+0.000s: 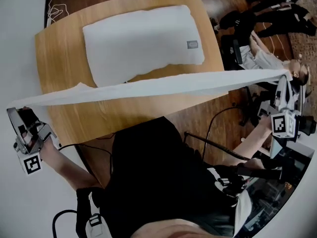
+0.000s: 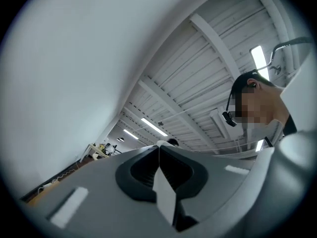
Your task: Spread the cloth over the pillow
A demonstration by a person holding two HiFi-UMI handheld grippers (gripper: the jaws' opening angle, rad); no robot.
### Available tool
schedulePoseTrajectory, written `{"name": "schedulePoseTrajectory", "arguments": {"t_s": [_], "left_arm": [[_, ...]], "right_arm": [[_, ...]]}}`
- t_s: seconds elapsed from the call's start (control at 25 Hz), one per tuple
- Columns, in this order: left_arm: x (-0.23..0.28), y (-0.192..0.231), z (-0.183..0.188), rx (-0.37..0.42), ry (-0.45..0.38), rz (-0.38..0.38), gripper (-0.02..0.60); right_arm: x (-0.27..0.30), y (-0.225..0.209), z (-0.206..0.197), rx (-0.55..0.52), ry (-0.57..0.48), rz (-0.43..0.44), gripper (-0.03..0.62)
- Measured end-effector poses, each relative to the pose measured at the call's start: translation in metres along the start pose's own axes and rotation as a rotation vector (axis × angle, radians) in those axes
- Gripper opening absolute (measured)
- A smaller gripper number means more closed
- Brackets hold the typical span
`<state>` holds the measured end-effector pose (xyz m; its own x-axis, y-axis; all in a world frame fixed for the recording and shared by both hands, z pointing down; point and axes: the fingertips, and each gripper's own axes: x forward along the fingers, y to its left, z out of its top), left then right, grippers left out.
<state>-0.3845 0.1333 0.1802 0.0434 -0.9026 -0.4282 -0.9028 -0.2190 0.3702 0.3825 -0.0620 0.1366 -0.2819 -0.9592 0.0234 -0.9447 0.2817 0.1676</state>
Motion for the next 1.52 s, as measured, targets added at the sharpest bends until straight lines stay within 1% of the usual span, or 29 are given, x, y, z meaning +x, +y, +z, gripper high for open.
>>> {"name": "schedulePoseTrajectory", "arguments": {"t_s": [0.08, 0.2, 0.28, 0.4, 0.44, 0.48, 0.56, 0.6, 0.68, 0.76, 0.84, 0.92, 1.0, 1.16, 1.24, 1.32, 1.36, 1.44, 1.52], "left_arm": [[0.023, -0.001, -0.010, 0.025, 0.018, 0.066, 0.009], [0.066, 0.010, -0.042, 0.034, 0.073, 0.138, 0.009], [0.093, 0.027, -0.068, 0.028, 0.121, 0.174, 0.009], [0.128, 0.063, -0.112, -0.002, 0.194, 0.214, 0.009], [0.139, 0.079, -0.128, -0.008, 0.223, 0.237, 0.009], [0.148, 0.099, -0.141, 0.001, 0.259, 0.280, 0.009], [0.160, 0.144, -0.162, 0.043, 0.335, 0.385, 0.009], [0.170, 0.161, -0.173, 0.069, 0.367, 0.399, 0.009], [0.193, 0.188, -0.198, 0.101, 0.420, 0.398, 0.009], [0.207, 0.212, -0.229, 0.096, 0.465, 0.424, 0.009], [0.215, 0.240, -0.260, 0.075, 0.502, 0.472, 0.009], [0.216, 0.270, -0.289, 0.074, 0.550, 0.524, 0.009], [0.210, 0.294, -0.321, 0.089, 0.615, 0.567, 0.009], [0.193, 0.325, -0.384, 0.099, 0.738, 0.629, 0.009], [0.176, 0.338, -0.413, 0.115, 0.814, 0.664, 0.009], [0.156, 0.349, -0.438, 0.111, 0.875, 0.700, 0.011], [0.147, 0.352, -0.450, 0.101, 0.901, 0.710, 0.011], [0.135, 0.354, -0.475, 0.083, 0.964, 0.698, 0.011], [0.126, 0.353, -0.496, 0.105, 1.029, 0.672, 0.024]], "right_arm": [[0.038, -0.013, -0.013, 0.022, 0.013, 0.056, 0.008], [0.099, -0.027, -0.035, 0.047, 0.031, 0.146, 0.008], [0.147, -0.026, -0.056, 0.067, 0.045, 0.212, 0.008], [0.216, -0.024, -0.089, 0.082, 0.064, 0.269, 0.008], [0.238, -0.025, -0.098, 0.093, 0.067, 0.280, 0.008], [0.261, -0.024, -0.108, 0.105, 0.074, 0.289, 0.008], [0.308, -0.016, -0.128, 0.129, 0.101, 0.310, 0.008], [0.331, -0.010, -0.138, 0.145, 0.120, 0.322, 0.008], [0.376, 0.000, -0.162, 0.178, 0.159, 0.334, 0.009], [0.416, 0.006, -0.190, 0.199, 0.199, 0.331, 0.009], [0.451, 0.014, -0.221, 0.218, 0.234, 0.324, 0.008], [0.483, 0.029, -0.257, 0.243, 0.271, 0.325, 0.009], [0.508, 0.045, -0.299, 0.256, 0.331, 0.325, 0.008], [0.541, 0.062, -0.386, 0.264, 0.479, 0.327, 0.008], [0.547, 0.071, -0.427, 0.238, 0.562, 0.331, 0.008], [0.546, 0.083, -0.459, 0.180, 0.632, 0.347, 0.009], [0.545, 0.089, -0.472, 0.152, 0.661, 0.358, 0.009], [0.542, 0.101, -0.492, 0.107, 0.709, 0.397, 0.009], [0.537, 0.111, -0.507, 0.076, 0.752, 0.446, 0.011]]}}
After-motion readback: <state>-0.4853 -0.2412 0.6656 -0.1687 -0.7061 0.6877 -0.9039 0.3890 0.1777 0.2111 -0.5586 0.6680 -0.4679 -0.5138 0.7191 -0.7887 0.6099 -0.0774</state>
